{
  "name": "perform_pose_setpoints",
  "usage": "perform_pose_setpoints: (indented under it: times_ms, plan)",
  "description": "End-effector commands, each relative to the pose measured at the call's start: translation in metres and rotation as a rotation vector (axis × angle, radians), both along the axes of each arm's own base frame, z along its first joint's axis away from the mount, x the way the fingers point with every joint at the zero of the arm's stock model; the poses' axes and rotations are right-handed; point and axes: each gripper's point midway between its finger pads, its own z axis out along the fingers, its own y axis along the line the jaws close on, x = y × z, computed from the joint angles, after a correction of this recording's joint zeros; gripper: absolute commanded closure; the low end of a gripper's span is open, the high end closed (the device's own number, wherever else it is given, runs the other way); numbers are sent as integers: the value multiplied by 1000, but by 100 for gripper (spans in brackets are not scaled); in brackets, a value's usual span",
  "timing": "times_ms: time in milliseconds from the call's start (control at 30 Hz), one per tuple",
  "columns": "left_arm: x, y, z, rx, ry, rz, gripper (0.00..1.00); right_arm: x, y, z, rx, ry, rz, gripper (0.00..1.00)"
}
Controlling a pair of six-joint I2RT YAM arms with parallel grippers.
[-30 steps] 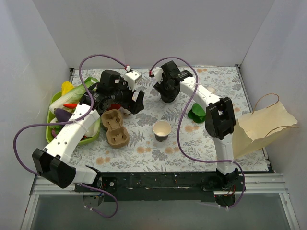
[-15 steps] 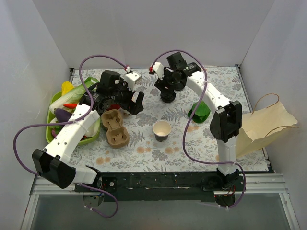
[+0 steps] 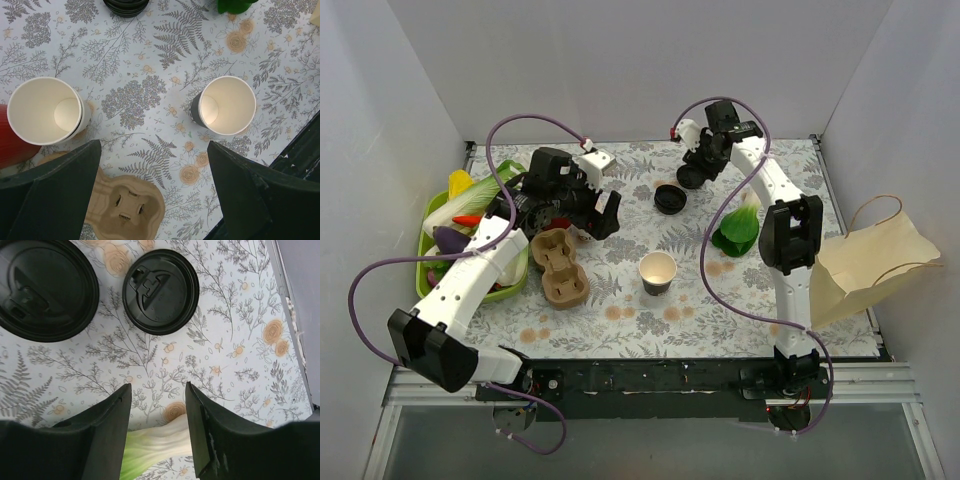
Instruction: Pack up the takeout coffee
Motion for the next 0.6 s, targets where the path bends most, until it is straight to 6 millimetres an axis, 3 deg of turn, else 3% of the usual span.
perform_pose_setpoints:
  times_ms: [0,267,367,400,467,500,567]
  plan:
    - [2,0,7,-2,-16,-7,12,20,1,8,-44,-100,49,46]
    - [7,-8,-1,7,-6,-41,12,18,0,-18,-63,-52,79,50]
    - [22,-24,-5,12,-23,-94,14,13,2,-3,-5,-44,27,50]
    - [29,-29,-4,11,-34,-103,15,10,2,15,28,-64,8,50]
    - [44,-42,-4,3,-66,-131,16,1,7,30,115,-53,-48,49]
    - [53,-50,-19,22,-50,-157,17,-5,6,59,162,-88,-67,48]
    - [72,-66,-13,14,-86,-175,18,-17,7,74,213,-86,-91,47]
